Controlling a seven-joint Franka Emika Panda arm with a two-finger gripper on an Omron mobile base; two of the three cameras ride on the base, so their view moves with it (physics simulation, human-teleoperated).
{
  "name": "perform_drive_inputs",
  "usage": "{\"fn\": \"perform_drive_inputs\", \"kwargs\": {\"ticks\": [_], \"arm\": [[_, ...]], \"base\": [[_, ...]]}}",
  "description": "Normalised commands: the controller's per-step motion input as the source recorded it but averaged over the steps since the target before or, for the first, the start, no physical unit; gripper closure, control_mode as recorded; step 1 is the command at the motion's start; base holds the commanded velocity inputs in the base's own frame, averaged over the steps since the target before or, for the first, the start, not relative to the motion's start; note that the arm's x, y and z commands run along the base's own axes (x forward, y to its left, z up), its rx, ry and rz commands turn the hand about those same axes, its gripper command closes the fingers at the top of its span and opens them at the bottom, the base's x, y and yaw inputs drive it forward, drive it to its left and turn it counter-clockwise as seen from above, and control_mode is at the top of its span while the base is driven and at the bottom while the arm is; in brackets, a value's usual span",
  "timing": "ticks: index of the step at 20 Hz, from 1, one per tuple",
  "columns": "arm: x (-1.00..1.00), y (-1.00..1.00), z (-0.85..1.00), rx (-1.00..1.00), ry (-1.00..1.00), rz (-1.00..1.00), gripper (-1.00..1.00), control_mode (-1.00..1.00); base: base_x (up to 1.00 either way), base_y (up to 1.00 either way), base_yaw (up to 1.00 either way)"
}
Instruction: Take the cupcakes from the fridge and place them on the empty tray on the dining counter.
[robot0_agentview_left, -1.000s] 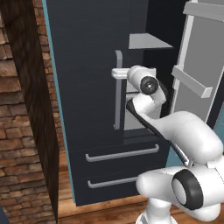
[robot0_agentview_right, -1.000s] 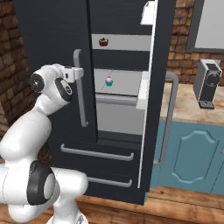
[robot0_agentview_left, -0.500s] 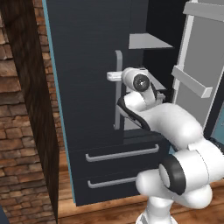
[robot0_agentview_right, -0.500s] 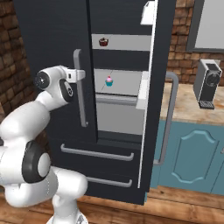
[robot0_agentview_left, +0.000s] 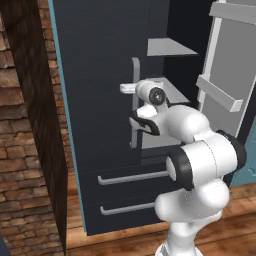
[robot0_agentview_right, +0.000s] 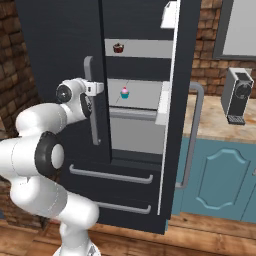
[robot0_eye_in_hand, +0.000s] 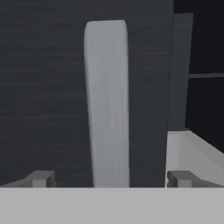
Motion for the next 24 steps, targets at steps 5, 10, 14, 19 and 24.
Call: {"fn": "perform_drive_inputs", "kwargs": {"ticks": [5,10,14,19,24], "arm": [[0.72,0.07,-0.20,0.00,0.00,0.00,-1.00,-1.00],[0.82,0.24,-0.28,0.00,0.00,0.00,-1.00,-1.00],[0.53,0.28,-0.16,0.07,0.16,0.00,1.00,-1.00],[-0.84,0.94,0.51,0.19,0.57,0.15,1.00,-1.00],[-1.00,1.00,0.69,0.04,0.54,0.22,1.00,-1.00]], "base": [[0.00,0.00,0.00],[0.00,0.00,0.00],[0.00,0.00,0.00],[0.00,0.00,0.00],[0.00,0.00,0.00]]}}
